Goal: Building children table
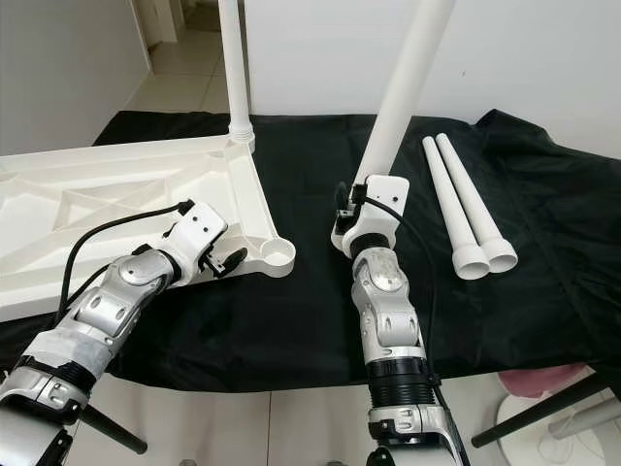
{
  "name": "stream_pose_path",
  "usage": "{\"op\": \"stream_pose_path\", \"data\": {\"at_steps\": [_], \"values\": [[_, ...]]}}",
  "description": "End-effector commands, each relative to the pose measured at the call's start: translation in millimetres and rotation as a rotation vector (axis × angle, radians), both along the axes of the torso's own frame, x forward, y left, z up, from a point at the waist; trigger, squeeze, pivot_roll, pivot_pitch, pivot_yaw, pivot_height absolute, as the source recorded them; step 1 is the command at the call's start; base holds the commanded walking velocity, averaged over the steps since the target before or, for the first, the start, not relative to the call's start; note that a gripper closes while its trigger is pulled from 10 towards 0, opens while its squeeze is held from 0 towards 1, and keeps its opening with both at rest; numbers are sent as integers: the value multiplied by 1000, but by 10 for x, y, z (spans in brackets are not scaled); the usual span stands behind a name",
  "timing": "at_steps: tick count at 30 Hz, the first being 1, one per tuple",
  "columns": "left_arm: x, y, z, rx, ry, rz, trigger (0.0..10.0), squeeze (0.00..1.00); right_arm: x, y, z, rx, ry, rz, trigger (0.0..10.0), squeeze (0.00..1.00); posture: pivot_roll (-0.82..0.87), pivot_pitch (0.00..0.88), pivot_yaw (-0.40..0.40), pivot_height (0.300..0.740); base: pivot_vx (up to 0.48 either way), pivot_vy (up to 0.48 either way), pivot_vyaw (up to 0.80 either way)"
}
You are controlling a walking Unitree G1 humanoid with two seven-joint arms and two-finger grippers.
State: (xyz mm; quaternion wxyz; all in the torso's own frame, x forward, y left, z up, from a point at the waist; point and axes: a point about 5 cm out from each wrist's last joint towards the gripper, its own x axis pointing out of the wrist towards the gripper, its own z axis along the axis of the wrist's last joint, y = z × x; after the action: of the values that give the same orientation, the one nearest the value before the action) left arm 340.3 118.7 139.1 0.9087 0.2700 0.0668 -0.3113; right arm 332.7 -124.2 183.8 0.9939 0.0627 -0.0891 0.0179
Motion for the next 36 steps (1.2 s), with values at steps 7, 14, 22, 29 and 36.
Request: {"op": "stream_pose_path", "data": {"at_steps": [7,14,22,29,36], "values": [[-204,-89,-380,109,124,-116,10000,0,-11,22,34,-9,-23,2,10000,0,-10,20,6,740,0,0,0],[-580,-440,-372,36,207,-455,10000,0,-11,-12,5,-26,-21,2,10000,0,-10,20,15,740,0,0,0],[-600,-588,-189,-108,228,-494,10000,0,9,58,-33,-38,-17,30,10000,0,8,12,14,740,0,0,0],[-473,-441,-22,-204,231,-419,10000,0,6,193,-62,-54,-20,123,10000,0,32,0,0,740,0,0,0],[-392,-274,120,-288,215,-341,10000,0,-43,334,-96,-98,-51,247,10000,0,41,0,-15,740,0,0,0]]}}
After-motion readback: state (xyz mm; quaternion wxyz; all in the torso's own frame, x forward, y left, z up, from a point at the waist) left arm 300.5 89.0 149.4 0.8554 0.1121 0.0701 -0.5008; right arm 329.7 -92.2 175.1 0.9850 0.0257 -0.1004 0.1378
